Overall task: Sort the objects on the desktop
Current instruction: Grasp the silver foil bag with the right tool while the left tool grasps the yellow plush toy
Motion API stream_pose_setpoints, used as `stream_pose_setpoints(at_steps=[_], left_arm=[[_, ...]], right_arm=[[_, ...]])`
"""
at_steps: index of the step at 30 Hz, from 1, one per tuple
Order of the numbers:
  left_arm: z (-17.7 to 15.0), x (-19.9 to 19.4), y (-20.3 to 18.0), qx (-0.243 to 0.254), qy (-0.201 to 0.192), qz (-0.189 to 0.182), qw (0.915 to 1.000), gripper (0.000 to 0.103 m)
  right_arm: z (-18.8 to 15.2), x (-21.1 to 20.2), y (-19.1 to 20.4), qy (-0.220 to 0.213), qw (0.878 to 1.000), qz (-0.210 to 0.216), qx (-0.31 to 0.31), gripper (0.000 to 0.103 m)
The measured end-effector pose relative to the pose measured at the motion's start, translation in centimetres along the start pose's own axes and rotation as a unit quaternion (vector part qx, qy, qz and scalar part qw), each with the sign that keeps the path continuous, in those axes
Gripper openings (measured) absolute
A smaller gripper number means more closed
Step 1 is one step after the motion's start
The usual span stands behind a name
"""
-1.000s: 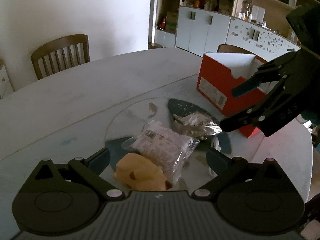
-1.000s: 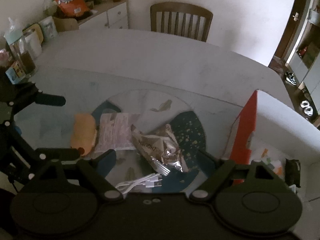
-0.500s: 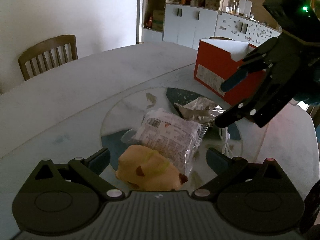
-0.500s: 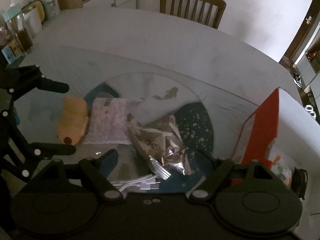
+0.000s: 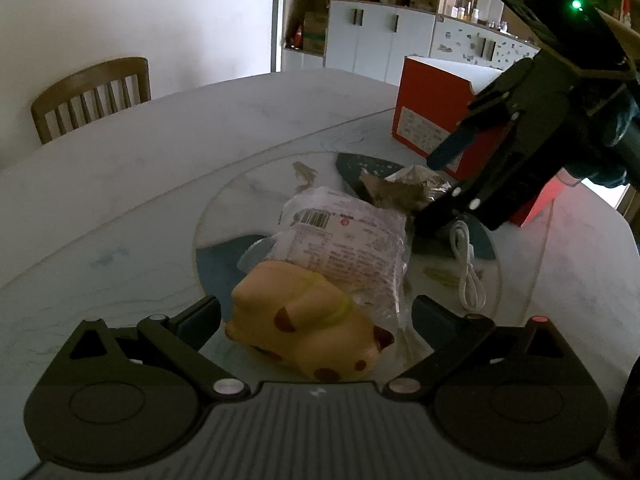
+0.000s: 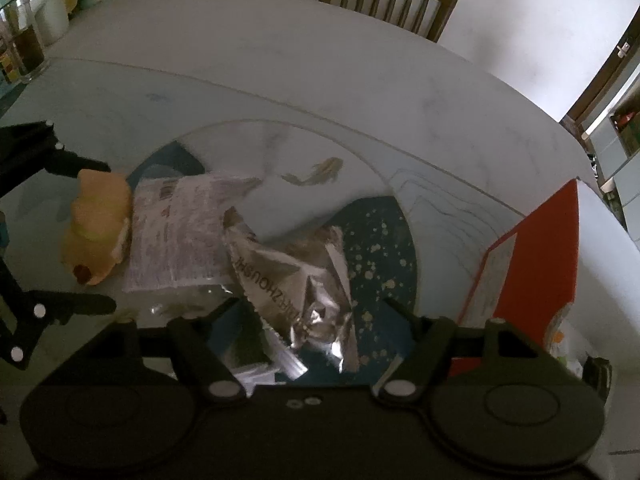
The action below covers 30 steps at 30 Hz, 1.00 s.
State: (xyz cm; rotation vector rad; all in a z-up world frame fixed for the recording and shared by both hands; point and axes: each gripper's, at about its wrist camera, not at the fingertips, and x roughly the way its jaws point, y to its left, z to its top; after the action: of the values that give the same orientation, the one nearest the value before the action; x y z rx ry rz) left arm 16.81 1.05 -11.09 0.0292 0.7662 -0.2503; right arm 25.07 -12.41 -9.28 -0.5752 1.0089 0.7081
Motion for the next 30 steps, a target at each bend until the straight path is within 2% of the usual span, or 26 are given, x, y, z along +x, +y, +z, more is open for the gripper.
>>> stream_pose_setpoints(at_steps=[3,5,9,11,21,30], left_arm=[[0.0,0.3,-0.1,0.001,0.001,-0.001,1.0,0.098],[0.0,0.5,-0.1,0.002,0.002,0.0,1.0,0.093],[-0.2,0.6,0.0,0.0,0.002,0.008,1.0,0.089],[-0.3,0.7,0.1,-0.001,0.004,0.014,0.9999,0.079],[-0.3,0.4,0.3,-0.006,0.003,0.015,0.9999,0.075],[0.1,-0.5,-0.1,-0.009,0.0,0.005,0.9999,0.072]], right_arm=[[0.2,0.7,-0.2,0.004,1.0,-0.001,0.001,0.068],[0.3,1.2,-0.4,0.009,1.0,0.0,0.005,0.061],[0.4,1.6,-0.5,0.013,1.0,0.003,0.01,0.058],[0.4,1.7,-0.5,0.014,1.0,0.003,0.01,0.053],[0.4,1.4,-0.4,0.014,1.0,-0.006,0.012,0.046],[0.2,0.5,-0.6,0.007,1.0,-0.009,0.021,0.044]])
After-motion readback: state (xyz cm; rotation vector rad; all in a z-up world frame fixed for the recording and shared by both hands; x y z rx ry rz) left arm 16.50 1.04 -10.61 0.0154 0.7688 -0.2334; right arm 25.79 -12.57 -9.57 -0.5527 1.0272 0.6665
